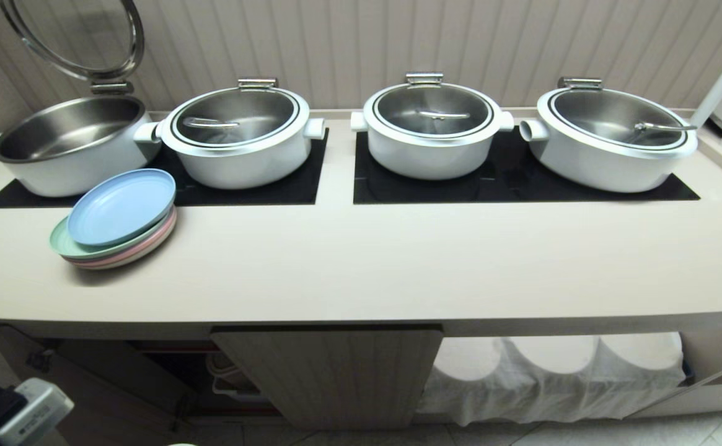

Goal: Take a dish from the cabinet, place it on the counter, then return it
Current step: Place it on the table

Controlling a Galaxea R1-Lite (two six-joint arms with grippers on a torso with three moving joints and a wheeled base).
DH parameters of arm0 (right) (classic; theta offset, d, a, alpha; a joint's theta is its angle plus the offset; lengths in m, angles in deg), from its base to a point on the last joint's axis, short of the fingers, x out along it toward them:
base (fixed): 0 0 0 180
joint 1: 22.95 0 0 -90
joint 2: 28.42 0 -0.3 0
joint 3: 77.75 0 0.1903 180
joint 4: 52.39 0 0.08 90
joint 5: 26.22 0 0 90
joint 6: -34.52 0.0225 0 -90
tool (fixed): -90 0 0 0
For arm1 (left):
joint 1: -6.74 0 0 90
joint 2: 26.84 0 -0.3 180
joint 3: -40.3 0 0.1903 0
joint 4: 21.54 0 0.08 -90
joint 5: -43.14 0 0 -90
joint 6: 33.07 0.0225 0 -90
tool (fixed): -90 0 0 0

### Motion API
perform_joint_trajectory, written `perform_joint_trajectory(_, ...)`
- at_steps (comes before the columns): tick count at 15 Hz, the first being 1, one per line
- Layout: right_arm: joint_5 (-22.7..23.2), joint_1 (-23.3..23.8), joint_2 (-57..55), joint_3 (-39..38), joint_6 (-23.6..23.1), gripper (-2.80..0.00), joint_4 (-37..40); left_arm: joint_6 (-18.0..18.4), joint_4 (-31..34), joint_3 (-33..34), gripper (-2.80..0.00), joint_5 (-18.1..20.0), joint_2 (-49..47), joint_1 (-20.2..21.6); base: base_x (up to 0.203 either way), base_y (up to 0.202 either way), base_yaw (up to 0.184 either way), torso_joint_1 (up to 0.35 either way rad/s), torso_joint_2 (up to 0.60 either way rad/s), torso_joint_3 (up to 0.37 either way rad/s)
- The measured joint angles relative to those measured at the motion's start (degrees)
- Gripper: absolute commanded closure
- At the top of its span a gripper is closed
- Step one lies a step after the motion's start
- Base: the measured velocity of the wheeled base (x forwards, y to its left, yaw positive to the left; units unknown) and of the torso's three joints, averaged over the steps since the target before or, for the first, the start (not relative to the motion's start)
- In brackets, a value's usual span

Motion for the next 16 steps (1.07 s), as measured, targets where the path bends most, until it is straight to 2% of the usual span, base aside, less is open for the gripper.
perform_joint_trajectory(10,0.0,-0.05,0.0,0.0,0.02,0.0,0.04,0.02,0.09,-2.1,0.0,-0.27,-0.65,0.0,0.0,0.0,0.0,0.0,0.0,0.0)
perform_joint_trajectory(16,0.0,-0.05,0.0,0.0,0.02,0.0,0.04,0.35,0.09,-11.21,0.0,-0.39,-7.91,0.02,0.0,0.0,0.0,0.0,0.0,0.0)
